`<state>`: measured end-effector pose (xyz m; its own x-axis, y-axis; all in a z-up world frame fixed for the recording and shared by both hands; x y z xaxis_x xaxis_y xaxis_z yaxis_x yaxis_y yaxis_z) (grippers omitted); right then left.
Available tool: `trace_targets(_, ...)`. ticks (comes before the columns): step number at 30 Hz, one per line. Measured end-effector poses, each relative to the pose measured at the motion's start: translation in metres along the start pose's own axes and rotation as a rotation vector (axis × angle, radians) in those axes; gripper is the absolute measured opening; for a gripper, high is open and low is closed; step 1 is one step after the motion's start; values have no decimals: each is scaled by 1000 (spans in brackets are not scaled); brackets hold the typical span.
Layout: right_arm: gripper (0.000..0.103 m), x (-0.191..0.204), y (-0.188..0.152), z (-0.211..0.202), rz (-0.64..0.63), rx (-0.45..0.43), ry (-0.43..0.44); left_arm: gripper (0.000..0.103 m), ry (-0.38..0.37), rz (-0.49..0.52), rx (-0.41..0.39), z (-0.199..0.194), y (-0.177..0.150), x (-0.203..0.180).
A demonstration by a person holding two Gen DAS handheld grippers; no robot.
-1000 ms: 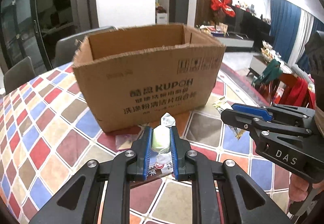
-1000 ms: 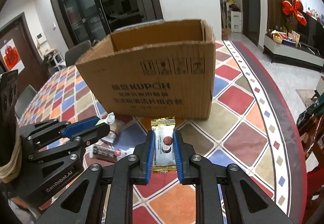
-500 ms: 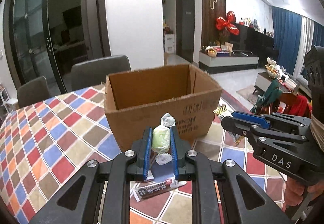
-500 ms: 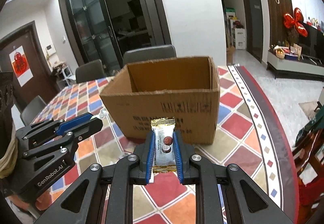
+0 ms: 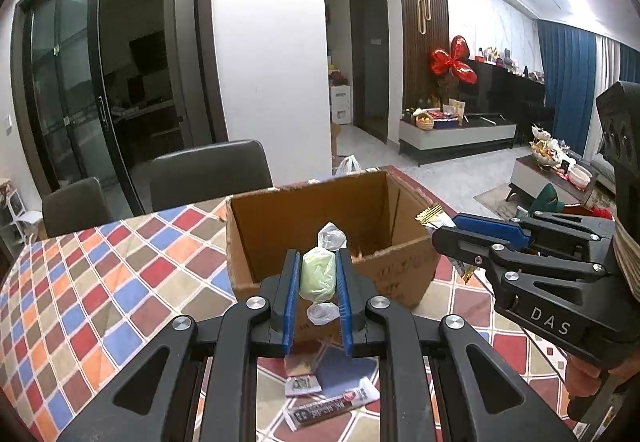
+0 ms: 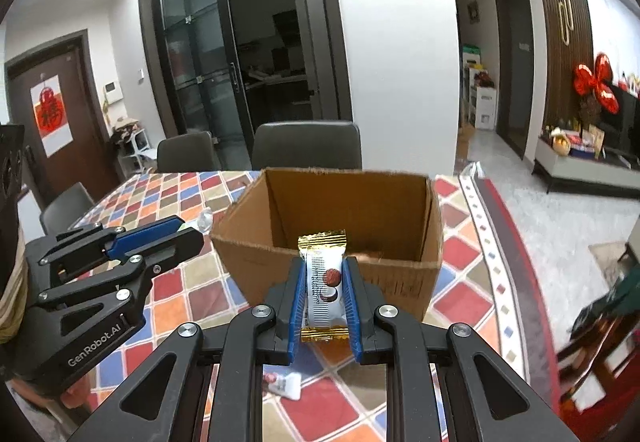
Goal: Organize snacks
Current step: 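Carry both candies over the box and open both tools to release them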
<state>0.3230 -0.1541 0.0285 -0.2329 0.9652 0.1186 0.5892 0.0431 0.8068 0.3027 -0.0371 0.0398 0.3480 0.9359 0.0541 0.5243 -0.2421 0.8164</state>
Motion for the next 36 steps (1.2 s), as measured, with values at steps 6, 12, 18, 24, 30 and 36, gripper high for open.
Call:
trace_targets(6, 20, 1, 20, 6, -36, -6, -12, 19, 8, 18, 1, 12, 20, 5)
trace_targets(12, 20, -5, 36, 21, -56, 5, -31, 19, 11, 34, 21, 33, 35, 11)
trace_targets(18, 20, -12, 48, 40, -66, 30, -47, 19, 7, 43, 49, 54, 45, 12)
trace_targets(24, 20, -19, 56, 60, -68, 57, -74, 19, 18, 39, 72, 75, 53, 16)
trace_targets(30, 30, -23, 61, 72, -65, 69, -89, 45, 48, 5, 71, 83, 58, 20)
trace_targets(36, 36, -20, 52, 61, -64, 56, -82, 51, 105, 15, 62, 63, 42, 19)
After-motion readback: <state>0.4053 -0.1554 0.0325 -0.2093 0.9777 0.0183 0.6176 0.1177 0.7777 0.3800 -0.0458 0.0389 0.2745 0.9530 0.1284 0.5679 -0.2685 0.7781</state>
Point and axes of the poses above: each gripper's, at about its wrist camera, not at the fingertips, and z roughly the way its jaws point, x to its left, y to its top, the point moved 5 cm from there along z, roughly the way its jaws point, and after that the axes turned 3 degrees about x, right-handed, at the moved point
